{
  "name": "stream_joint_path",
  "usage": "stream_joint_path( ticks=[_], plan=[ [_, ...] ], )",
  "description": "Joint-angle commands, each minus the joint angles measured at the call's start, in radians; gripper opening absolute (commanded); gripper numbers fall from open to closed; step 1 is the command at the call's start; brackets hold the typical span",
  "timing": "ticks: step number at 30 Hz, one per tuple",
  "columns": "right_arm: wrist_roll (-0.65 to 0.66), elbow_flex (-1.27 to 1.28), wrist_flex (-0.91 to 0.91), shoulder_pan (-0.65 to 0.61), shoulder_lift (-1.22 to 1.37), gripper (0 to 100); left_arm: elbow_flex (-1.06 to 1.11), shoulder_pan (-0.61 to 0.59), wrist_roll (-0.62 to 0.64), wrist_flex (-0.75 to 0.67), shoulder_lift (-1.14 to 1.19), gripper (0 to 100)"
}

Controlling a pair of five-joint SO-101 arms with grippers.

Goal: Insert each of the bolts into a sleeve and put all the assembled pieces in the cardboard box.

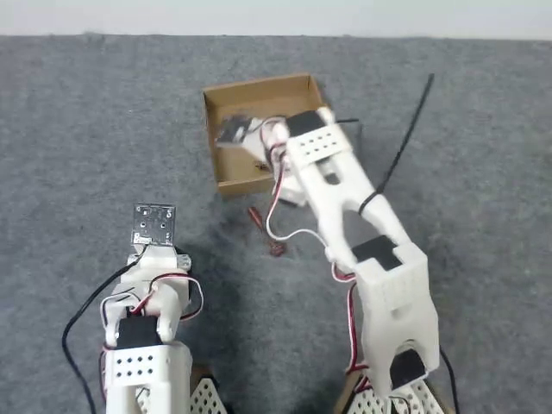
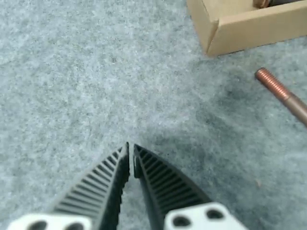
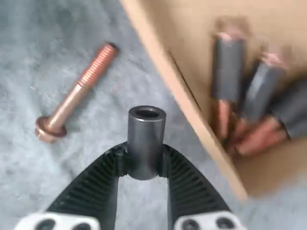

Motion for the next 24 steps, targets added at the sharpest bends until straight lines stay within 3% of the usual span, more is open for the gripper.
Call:
stream_joint_path(
  ticks=[1, 5, 11, 24],
  plan=[
    [-0.112, -0.166, 0.136, 0.05, -0.016, 0.6, -0.021, -0.005, -0.005, -0.029, -0.023, 1],
    [-0.242, -0.272, 0.283, 0.102, -0.018, 0.6, -0.021, -0.005, -0.005, -0.029, -0.023, 1],
    [-0.397, -0.242, 0.294, 0.219, -0.104, 0.6, -0.021, -0.005, -0.005, -0.029, -0.023, 1],
    [-0.482, 0.284, 0.288, 0.349, -0.47, 0.6, -0.021, -0.005, -0.005, -0.029, -0.023, 1]
  ],
)
